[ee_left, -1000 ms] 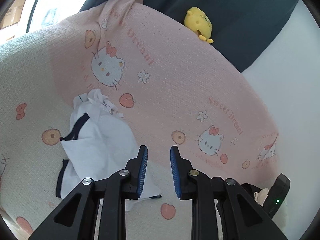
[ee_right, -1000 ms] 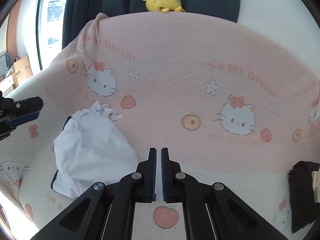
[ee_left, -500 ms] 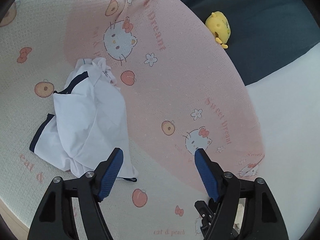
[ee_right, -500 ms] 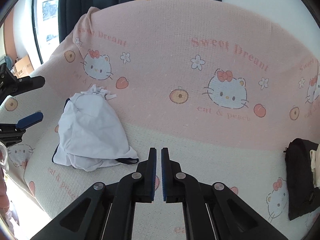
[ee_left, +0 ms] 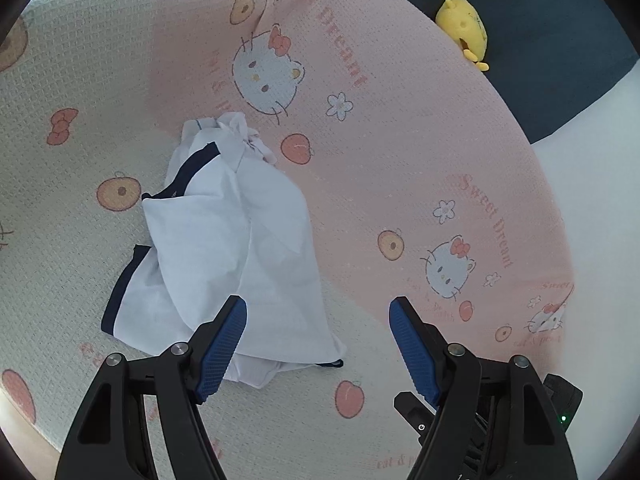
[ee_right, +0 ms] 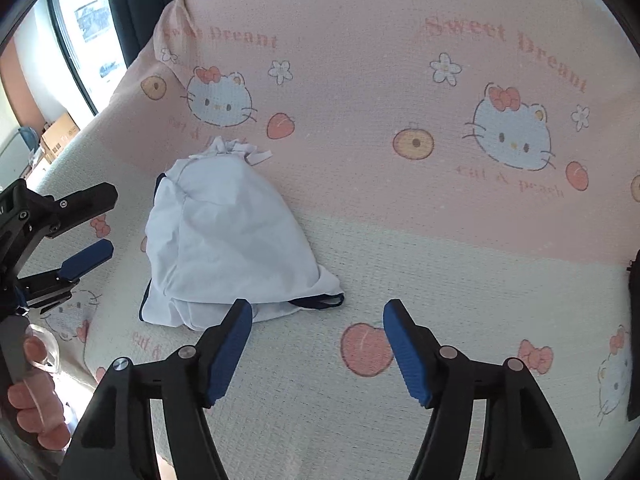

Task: Fold clothes

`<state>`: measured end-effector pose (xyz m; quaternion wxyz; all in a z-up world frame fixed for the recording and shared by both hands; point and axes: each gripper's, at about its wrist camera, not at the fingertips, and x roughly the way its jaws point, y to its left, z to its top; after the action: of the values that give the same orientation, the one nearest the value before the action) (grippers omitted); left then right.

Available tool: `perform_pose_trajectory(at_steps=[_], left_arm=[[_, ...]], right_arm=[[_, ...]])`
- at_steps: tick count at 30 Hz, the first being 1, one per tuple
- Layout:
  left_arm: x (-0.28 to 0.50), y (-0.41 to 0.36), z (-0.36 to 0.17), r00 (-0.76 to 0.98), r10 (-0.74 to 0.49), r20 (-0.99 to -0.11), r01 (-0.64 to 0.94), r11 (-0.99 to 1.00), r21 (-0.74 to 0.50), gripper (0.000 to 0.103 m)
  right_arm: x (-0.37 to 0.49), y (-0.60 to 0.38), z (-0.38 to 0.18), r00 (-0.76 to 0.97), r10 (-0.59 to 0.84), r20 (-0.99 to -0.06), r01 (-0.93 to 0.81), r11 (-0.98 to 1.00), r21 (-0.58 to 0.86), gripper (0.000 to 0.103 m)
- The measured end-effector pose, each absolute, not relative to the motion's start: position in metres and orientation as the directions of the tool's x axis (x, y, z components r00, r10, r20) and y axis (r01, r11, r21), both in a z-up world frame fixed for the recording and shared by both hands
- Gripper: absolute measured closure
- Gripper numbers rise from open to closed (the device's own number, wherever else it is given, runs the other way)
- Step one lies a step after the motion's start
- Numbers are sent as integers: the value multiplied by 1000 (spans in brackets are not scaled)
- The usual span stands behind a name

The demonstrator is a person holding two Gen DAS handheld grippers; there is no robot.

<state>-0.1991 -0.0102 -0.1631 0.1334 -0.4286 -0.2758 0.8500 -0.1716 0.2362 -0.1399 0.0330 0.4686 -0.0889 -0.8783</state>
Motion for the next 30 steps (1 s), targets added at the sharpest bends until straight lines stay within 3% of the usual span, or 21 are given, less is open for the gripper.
perform_pose_trajectory(at_steps=[18,28,30], left_arm=[[-236,-46,-227,-492,370,-788,95,-877,-471,31],[-249,-49,-261,-454,356,-817,135,-879,-458,31],[-251,-51,-268,-448,367,-815,151,-868,-474,31]], right_arm=[[-236,197,-200,-422,-286,-860,-144,-916,375,35],[-240,205,-256,-385,-460,-800,-327,-742,585,35],[-241,206,-265,-403,-498,-768,-351,-690,633,30]])
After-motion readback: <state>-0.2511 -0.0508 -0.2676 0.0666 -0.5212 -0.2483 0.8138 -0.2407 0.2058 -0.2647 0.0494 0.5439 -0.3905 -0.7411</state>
